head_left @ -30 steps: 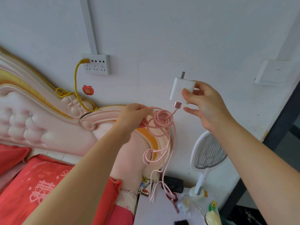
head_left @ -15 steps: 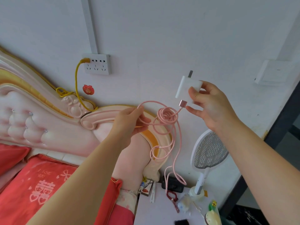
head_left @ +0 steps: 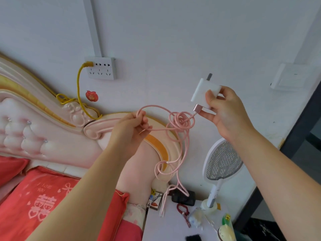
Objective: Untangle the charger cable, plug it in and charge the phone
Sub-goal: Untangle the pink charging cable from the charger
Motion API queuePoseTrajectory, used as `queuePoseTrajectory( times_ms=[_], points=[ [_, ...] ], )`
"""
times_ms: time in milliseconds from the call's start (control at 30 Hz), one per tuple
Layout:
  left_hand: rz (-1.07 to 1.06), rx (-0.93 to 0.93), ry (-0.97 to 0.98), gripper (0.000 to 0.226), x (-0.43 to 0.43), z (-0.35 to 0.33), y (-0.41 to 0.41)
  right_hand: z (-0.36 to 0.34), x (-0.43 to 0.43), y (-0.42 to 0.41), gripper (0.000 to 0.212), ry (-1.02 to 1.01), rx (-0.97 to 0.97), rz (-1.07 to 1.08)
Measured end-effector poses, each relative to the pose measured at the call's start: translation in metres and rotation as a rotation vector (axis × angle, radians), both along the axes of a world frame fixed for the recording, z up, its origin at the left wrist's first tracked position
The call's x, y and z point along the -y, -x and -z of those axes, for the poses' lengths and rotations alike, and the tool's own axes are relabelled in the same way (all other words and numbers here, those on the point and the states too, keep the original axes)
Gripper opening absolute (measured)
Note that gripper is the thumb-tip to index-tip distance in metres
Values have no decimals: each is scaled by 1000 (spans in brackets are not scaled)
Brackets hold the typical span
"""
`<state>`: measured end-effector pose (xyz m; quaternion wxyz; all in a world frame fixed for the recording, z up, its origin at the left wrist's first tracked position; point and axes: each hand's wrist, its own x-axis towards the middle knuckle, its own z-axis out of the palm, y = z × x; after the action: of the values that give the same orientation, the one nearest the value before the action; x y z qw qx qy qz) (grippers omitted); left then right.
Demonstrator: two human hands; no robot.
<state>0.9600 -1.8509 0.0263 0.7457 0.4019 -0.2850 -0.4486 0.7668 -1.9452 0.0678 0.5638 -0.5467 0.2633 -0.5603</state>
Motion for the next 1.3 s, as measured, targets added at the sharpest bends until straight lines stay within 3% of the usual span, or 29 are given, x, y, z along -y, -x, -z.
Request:
queuePoseTrajectory(
  times_ms=[67,167,300,367,433,500,567,633,700,800,933,1000,1133,1200,1300],
  points=[
    [-45,52,-75,15,-1,5,-5,-2,1,1,25,-22,8,22],
    [-172,356,-269,12,0,11,-8,-2,2,-1,26,-32,22,21],
    [-16,172,-438,19,-2,15,-9,-8,2,0,20,-20,52,20],
    [87,183,-517,20,-6,19,-9,-11,1,0,18,-6,38,2],
    [88,380,-581,21,-6,23,-5,-14,-2,-3,17,19,3,-33],
    [14,676,-566,40,-1,19,1,-16,-7,-8,17,39,-31,-61],
    [-129,795,-333,44,3,-1,11,-16,-11,-13,16,44,-61,-101],
    [-139,766,-87,41,6,-25,20,-15,-15,-18,19,52,-100,-157],
    [-6,740,-3,38,8,-46,31,-14,-18,-22,27,75,-151,-197],
    [113,682,15,36,10,-57,42,-11,-21,-26,33,118,-210,-167],
    [93,522,-4,32,9,-51,42,-6,-23,-25,26,69,-173,-231],
    [57,480,-19,28,9,-48,40,-1,-21,-19,33,16,-156,-280],
    [-1,413,24,22,7,-48,34,27,-22,-6,60,-54,-494,-354],
    [-40,409,24,27,6,-50,31,42,-25,-5,50,-19,-633,-391],
    [-83,399,6,29,6,-49,25,45,-24,-4,19,-21,-541,-291]
  ],
)
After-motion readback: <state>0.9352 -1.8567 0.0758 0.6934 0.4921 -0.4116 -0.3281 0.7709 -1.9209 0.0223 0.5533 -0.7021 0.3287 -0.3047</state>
